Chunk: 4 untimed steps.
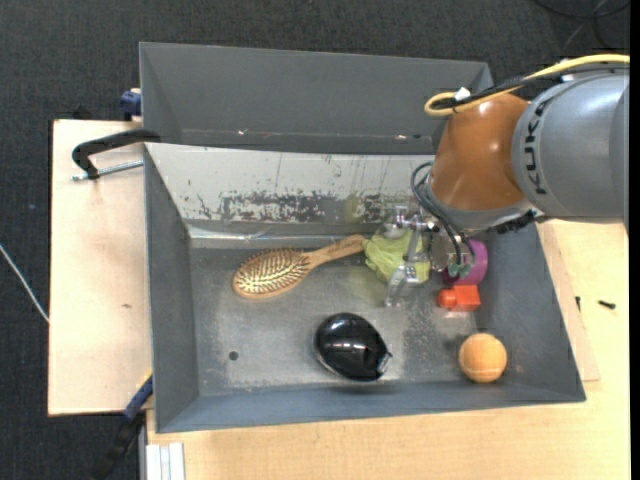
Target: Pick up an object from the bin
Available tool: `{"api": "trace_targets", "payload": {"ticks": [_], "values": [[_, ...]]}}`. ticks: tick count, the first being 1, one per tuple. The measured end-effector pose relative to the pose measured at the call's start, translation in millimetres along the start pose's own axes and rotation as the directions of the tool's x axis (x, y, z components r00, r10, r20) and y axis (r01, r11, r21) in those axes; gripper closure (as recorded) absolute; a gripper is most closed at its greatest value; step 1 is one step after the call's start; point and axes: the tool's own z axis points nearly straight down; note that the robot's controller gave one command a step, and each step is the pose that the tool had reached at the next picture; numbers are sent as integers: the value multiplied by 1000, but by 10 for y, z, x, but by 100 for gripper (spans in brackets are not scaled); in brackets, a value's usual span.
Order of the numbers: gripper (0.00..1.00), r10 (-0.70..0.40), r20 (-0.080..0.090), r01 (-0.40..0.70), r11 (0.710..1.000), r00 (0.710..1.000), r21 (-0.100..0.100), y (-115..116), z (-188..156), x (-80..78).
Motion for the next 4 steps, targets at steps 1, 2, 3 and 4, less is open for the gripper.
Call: {"api": "trace_targets", "payload": {"ticks": [1,2,3,4], "values": [[0,-328,6,328,945,945,5,-111,11,-47],[0,-112,-2,112,994,994,3,-38,-13,-35],[100,-328,-3,328,945,945,3,-87,-28,-87],[100,-327,-3,327,945,945,2,-85,-28,-87]]}}
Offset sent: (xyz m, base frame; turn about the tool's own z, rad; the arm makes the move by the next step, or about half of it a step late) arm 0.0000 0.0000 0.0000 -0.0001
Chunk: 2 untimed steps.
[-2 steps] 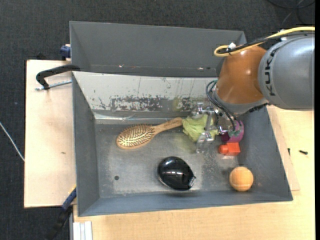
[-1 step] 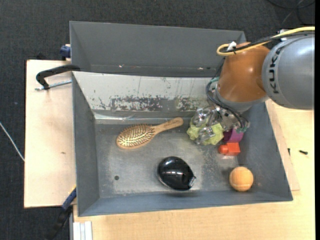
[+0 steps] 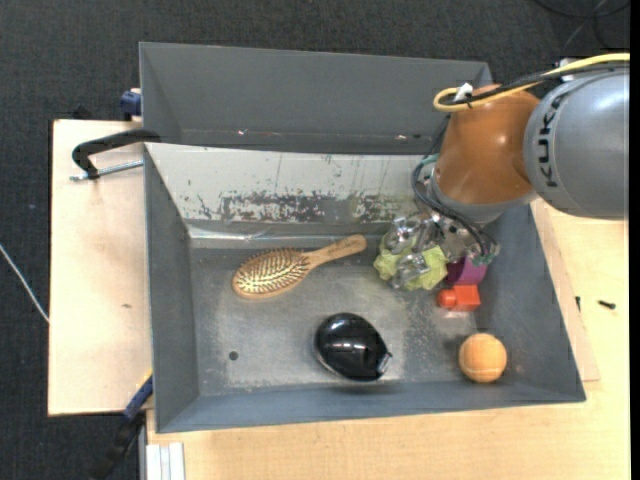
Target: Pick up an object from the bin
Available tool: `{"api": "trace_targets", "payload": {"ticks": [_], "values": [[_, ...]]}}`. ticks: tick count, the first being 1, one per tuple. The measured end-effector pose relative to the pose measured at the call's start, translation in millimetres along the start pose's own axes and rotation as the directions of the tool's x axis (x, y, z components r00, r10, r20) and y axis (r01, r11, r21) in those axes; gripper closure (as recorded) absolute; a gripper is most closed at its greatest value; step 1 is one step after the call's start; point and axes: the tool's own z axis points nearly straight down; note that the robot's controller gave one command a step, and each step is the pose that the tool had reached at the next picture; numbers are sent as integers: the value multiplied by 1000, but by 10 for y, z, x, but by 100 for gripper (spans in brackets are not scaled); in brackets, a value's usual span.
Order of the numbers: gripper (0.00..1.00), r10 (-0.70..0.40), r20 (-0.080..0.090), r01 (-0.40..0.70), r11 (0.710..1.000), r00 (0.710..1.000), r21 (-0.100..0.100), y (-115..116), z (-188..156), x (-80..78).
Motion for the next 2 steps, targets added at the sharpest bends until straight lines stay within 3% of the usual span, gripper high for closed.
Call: {"api": "trace_targets", "payload": {"ticks": [1,2], "values": [[100,1,-6,-1,1000,1000,1,-2,-275,-25],[100,2,-13,-2,1000,1000,-2,2,-45,-14]]}}
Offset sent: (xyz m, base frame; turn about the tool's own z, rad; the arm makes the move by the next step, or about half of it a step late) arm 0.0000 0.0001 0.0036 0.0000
